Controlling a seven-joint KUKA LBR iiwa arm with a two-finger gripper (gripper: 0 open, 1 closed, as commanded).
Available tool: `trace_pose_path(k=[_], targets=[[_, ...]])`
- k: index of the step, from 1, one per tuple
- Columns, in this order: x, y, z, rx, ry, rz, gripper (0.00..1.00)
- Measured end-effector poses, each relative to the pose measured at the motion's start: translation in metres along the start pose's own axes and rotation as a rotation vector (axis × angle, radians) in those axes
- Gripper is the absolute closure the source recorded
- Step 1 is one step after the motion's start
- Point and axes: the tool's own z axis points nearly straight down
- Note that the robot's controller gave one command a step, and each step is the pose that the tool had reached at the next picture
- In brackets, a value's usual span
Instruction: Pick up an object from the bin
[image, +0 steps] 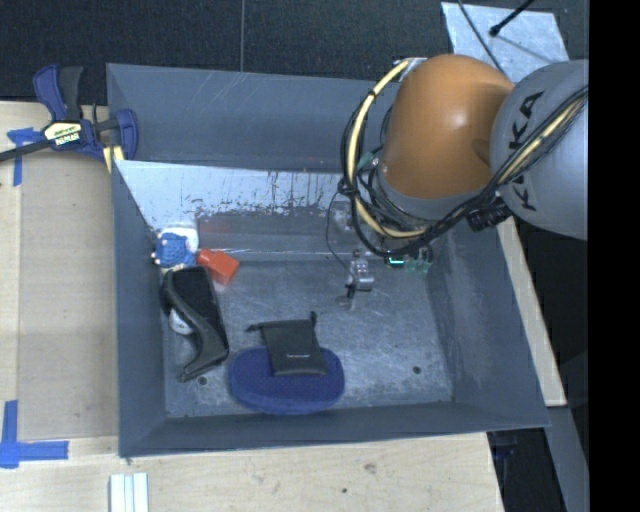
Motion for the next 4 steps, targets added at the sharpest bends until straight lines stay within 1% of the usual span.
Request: trace_pose_path(k=[1,2,3,4], targets=[[0.015,0.074,0.152,0.002,0.001,-0.333,0.0],[0.013,0.074,0.149,0.001,-0.006,-0.329,1.0],[0.007,0.063,0.136,0.001,-0.01,-0.499,1.0],[0.025,0.062,0.03,0.001,-0.016,-0.509,1.0]])
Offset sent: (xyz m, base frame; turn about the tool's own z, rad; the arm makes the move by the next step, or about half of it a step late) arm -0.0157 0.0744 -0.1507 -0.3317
